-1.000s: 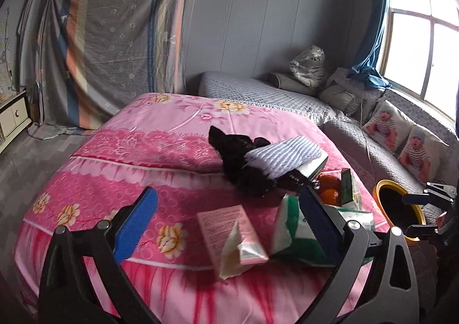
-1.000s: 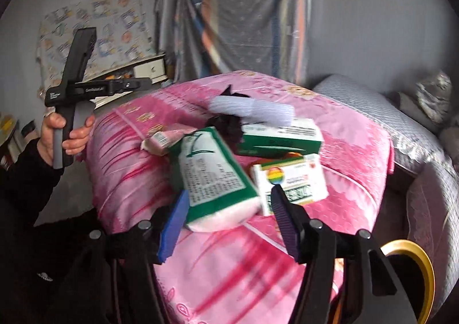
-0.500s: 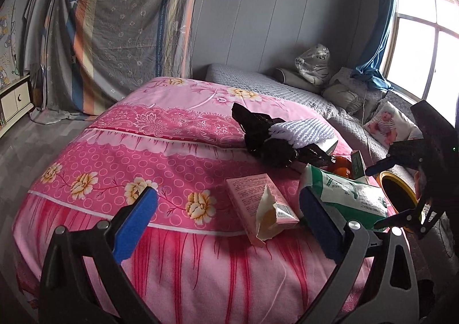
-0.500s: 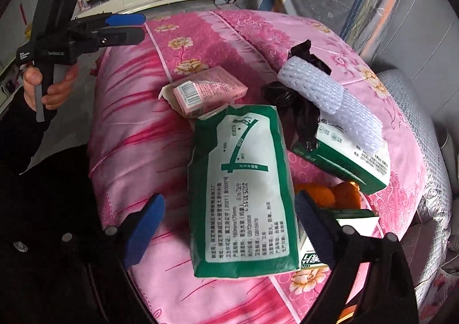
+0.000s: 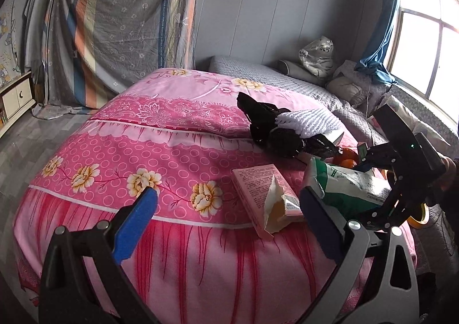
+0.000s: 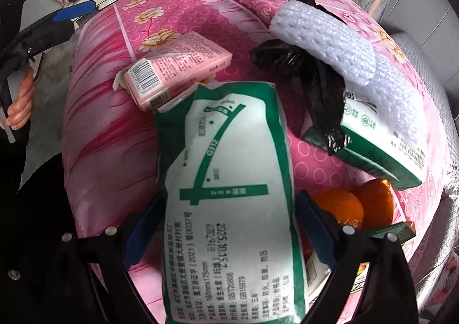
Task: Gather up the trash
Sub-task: 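Grasp the pink paper box with the left tool while the right tool holds the bag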
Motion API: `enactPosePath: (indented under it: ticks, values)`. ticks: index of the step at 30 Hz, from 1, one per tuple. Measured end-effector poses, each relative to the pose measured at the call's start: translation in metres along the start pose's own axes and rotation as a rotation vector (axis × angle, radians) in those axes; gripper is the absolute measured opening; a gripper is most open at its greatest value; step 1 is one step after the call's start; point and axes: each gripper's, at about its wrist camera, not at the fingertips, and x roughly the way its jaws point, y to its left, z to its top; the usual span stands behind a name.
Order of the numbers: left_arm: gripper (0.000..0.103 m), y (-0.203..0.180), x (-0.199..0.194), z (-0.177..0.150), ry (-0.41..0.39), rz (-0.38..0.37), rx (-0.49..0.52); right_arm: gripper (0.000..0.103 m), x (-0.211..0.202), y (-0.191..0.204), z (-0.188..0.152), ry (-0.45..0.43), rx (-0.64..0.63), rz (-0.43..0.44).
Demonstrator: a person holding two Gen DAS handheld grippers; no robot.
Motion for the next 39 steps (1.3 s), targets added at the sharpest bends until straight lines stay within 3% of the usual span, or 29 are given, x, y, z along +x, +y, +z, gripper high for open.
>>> enactPosePath:
  ticks: [2, 5, 7, 13, 19, 33, 37, 39]
  values:
    - [0.095, -0.004, 0.001, 0.001, 0.004, 0.006, 0.013, 0.077, -0.002, -0.002, 0.0, -0.029, 0.038, -0.002]
    - [0.095, -0.01, 0.0, 0.002, 0.003, 0.007, 0.036, 0.05, -0.016, -0.008, -0.004, -0.085, 0.079, 0.024]
    - [0.095, -0.013, -0.001, 0.003, 0.001, 0.007, 0.052, 0.045, -0.03, -0.016, -0.009, -0.139, 0.131, 0.066]
    - [0.095, -0.028, 0.005, 0.004, 0.046, -0.032, 0.082, 0.044, -0.093, -0.03, -0.035, -0.35, 0.22, 0.144]
    - [0.095, -0.057, 0.035, -0.001, 0.144, -0.017, 0.13, 0.045, -0.137, -0.028, -0.07, -0.524, 0.272, 0.165]
    - [0.094, -0.07, 0.102, -0.007, 0.314, 0.082, 0.132, 0.045, -0.154, -0.024, -0.124, -0.623, 0.339, 0.175]
    - [0.069, -0.062, 0.115, -0.008, 0.36, 0.085, 0.097, 0.045, -0.154, -0.028, -0.132, -0.641, 0.36, 0.181]
    - [0.067, -0.059, 0.12, -0.008, 0.366, 0.095, 0.094, 0.045, -0.153, -0.03, -0.134, -0.642, 0.368, 0.186]
